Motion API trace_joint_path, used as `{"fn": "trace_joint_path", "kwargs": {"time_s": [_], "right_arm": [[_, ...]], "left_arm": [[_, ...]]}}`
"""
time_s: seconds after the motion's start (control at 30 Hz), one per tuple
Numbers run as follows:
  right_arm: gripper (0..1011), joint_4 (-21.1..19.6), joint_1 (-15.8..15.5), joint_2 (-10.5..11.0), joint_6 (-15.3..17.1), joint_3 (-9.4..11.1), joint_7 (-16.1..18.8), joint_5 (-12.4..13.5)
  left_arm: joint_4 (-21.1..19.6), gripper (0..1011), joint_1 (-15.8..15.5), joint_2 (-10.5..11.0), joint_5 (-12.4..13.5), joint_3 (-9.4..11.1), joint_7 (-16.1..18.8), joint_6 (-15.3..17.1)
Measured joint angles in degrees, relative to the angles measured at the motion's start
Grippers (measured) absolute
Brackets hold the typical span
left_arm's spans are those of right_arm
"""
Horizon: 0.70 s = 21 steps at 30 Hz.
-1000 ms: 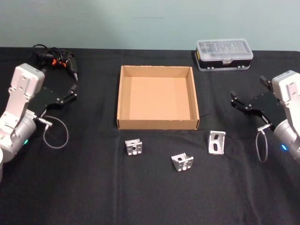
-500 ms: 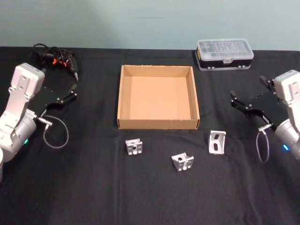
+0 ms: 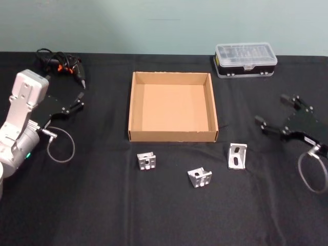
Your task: Use one hand to pick up the angle iron from the table and place it into the box.
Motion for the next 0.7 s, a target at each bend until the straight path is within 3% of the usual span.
{"fn": "trace_joint_path", "kwargs": {"time_s": [0.2,0.33,0.47,0.7], "right_arm": [[1004,0.1,-1.1,4.3,1.6,0.6,10.0,3.4],[1004,0.1,-1.6,5.5,1.9,0.5,13.8,4.0],[1004,0.0,-1.9,5.3,2.3,0.2,15.2,3.9],[1004,0.2,-1.2,3.0,3.7,-0.8,15.6,2.5]], "left_arm": [[0.0,1011,0.0,0.0,0.0,0.0,0.0,0.0],[0.0,1011,0.0,0.0,0.0,0.0,0.0,0.0],[0.0,1011,0.0,0.0,0.0,0.0,0.0,0.0],[0.0,1011,0.0,0.0,0.0,0.0,0.0,0.0]]}}
